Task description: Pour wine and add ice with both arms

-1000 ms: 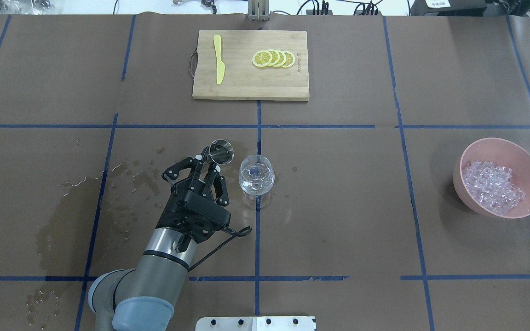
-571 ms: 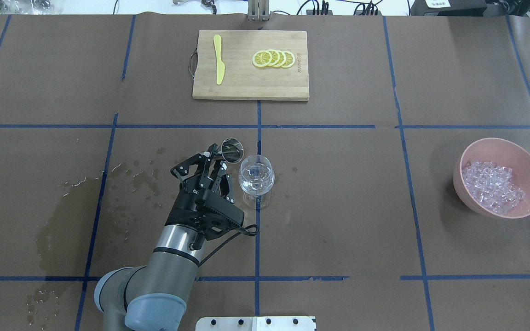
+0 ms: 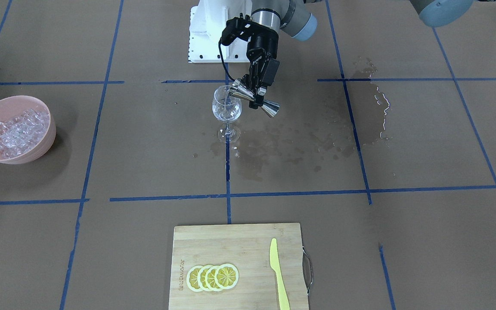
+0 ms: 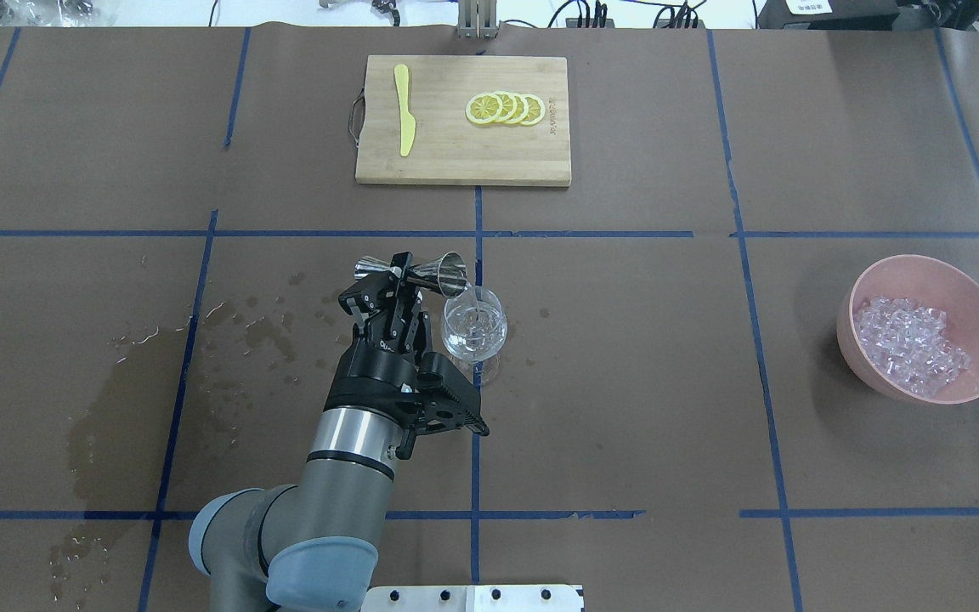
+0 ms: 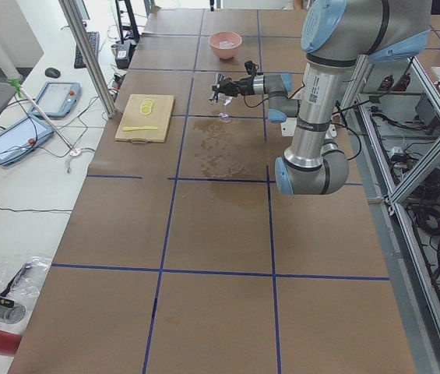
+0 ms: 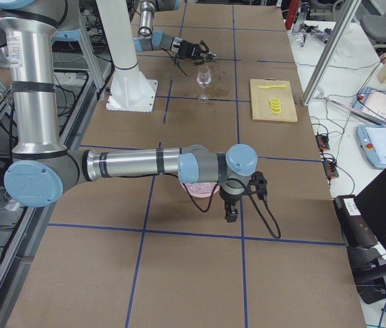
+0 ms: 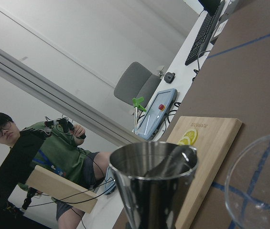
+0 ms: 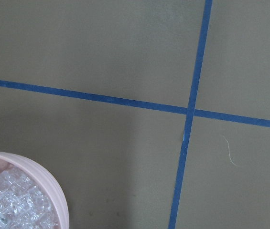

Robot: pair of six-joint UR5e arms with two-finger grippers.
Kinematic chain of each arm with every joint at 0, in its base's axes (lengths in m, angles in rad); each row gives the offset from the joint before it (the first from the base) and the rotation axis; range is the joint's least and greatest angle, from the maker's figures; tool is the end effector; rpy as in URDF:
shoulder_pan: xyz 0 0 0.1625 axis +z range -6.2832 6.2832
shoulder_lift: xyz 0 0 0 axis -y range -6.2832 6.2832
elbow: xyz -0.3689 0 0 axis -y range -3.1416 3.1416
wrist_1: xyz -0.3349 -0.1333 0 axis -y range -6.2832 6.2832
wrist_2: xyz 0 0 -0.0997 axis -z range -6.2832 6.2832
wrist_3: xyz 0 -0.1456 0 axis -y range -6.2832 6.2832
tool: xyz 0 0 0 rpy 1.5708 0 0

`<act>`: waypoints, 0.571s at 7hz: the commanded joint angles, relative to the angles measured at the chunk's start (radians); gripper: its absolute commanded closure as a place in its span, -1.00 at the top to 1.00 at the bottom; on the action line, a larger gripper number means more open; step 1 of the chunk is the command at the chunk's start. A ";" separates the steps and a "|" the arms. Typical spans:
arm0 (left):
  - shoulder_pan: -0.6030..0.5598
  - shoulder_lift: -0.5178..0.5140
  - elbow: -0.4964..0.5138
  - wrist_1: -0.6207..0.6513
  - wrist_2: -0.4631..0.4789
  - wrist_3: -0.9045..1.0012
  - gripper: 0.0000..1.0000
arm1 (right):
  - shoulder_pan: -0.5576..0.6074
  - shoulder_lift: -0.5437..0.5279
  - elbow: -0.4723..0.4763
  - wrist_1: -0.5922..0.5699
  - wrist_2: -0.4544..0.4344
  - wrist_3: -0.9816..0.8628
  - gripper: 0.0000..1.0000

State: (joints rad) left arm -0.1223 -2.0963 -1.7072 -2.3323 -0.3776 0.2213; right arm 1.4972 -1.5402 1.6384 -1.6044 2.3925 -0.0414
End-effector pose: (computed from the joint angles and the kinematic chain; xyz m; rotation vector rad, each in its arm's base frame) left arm 0.4803 -0.3297 0.1851 1.5342 -0.0820 0.4871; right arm -0.0065 -0.4512 0.5909 0.0477 -0.8229 -0.1350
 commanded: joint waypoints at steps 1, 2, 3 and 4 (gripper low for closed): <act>-0.002 -0.002 0.004 0.004 0.016 0.181 -1.00 | -0.002 0.000 -0.003 0.001 0.001 0.000 1.00; -0.003 -0.002 0.004 0.004 0.016 0.257 -1.00 | 0.000 0.000 -0.003 0.001 0.001 0.000 1.00; -0.003 -0.004 0.003 0.004 0.017 0.320 -1.00 | -0.002 0.000 -0.003 0.001 0.001 0.000 1.00; -0.003 -0.008 0.001 0.004 0.022 0.387 -1.00 | -0.002 0.000 -0.005 0.000 0.001 0.000 1.00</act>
State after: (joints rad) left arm -0.1254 -2.1007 -1.7042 -2.3286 -0.3602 0.5245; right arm 1.4961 -1.5401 1.6348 -1.6033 2.3930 -0.0414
